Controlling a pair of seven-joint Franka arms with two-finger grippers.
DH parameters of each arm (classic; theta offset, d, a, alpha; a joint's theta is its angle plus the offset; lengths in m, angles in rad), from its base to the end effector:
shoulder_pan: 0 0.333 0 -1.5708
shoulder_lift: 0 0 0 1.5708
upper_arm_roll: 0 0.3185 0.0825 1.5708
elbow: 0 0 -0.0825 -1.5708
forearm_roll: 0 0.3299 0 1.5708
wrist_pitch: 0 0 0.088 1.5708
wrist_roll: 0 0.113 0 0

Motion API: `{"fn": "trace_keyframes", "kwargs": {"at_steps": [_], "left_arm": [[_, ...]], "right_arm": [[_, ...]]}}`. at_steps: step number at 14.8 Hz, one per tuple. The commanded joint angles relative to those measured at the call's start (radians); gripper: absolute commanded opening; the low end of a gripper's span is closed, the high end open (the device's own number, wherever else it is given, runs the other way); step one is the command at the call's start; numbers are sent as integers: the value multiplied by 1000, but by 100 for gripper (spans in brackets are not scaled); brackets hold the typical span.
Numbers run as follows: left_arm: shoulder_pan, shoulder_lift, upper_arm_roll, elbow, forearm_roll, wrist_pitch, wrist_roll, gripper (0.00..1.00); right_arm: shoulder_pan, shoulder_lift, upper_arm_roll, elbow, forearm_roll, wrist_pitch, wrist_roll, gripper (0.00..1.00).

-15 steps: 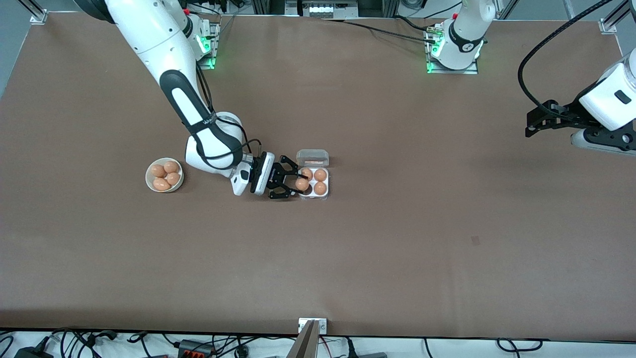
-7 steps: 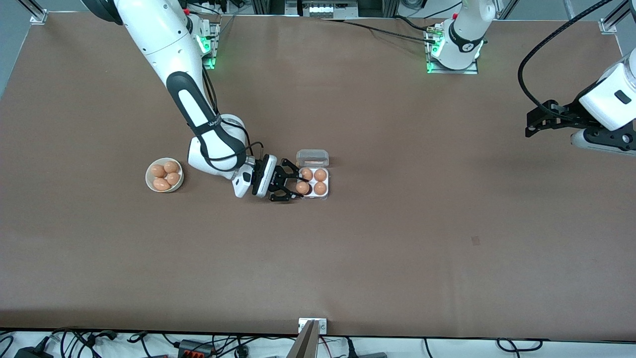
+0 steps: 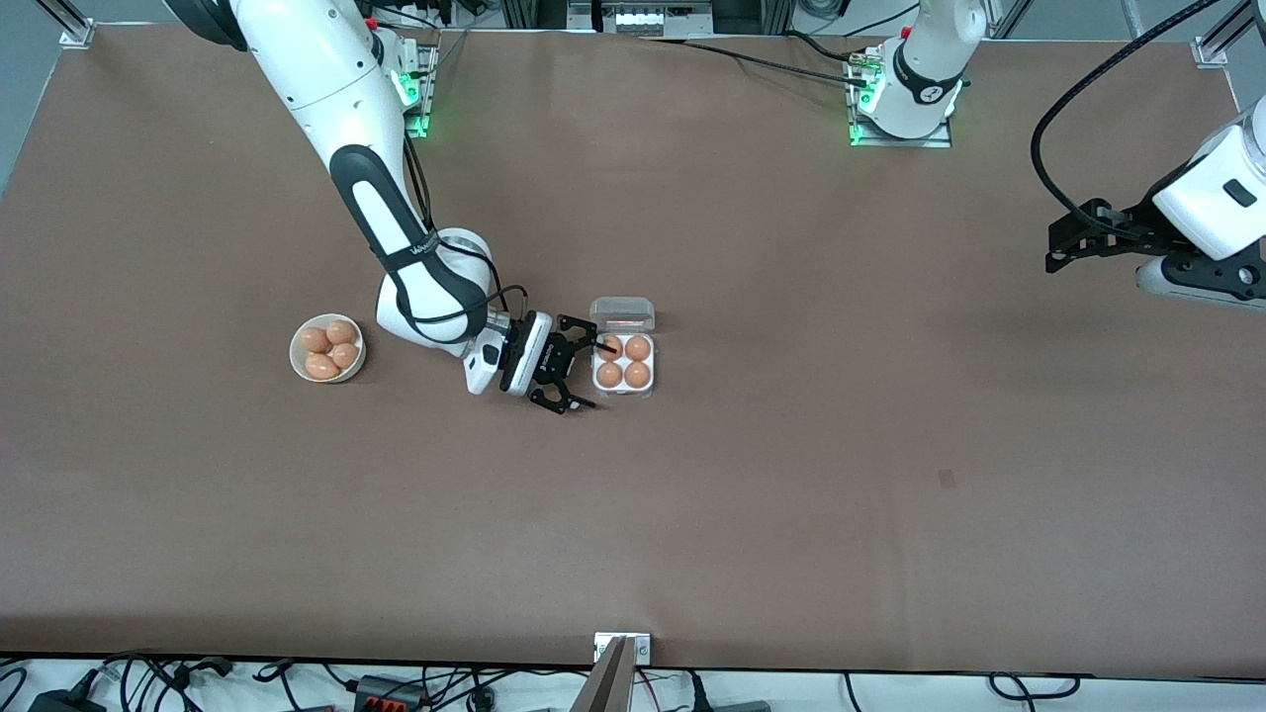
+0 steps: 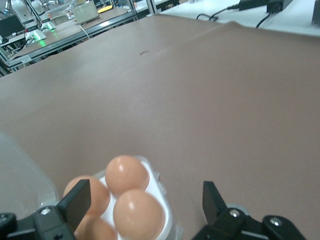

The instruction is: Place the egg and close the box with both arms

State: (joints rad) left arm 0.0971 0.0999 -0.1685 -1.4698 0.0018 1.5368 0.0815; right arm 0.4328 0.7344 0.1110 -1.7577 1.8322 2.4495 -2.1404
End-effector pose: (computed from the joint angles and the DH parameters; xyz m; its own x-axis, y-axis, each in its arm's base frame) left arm 0.5265 -0.0324 0.6094 0.9879 -0.1519 -0.0302 -0.1514 -0.9883 0.0174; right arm 0.5390 0.3223 0.1906 0.3951 0.3630 0.8439 0.8968 -0.3515 -0.2686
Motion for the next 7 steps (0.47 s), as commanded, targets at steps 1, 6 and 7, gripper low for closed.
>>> {"fn": "trace_keyframes", "kwargs": {"at_steps": [1, 6, 7], "left_arm": [[4, -6, -8, 6, 14, -4, -14, 100], [4, -6, -8, 6, 14, -9, -15, 100], [4, -6, -8, 6, 14, -10, -16, 100]], "right_arm": [[-29, -96, -7, -19, 9, 43, -64, 100], [-112, -257, -5, -86, -235, 34, 187, 100], [-118, -301, -5, -115, -263, 34, 271, 100]]}}
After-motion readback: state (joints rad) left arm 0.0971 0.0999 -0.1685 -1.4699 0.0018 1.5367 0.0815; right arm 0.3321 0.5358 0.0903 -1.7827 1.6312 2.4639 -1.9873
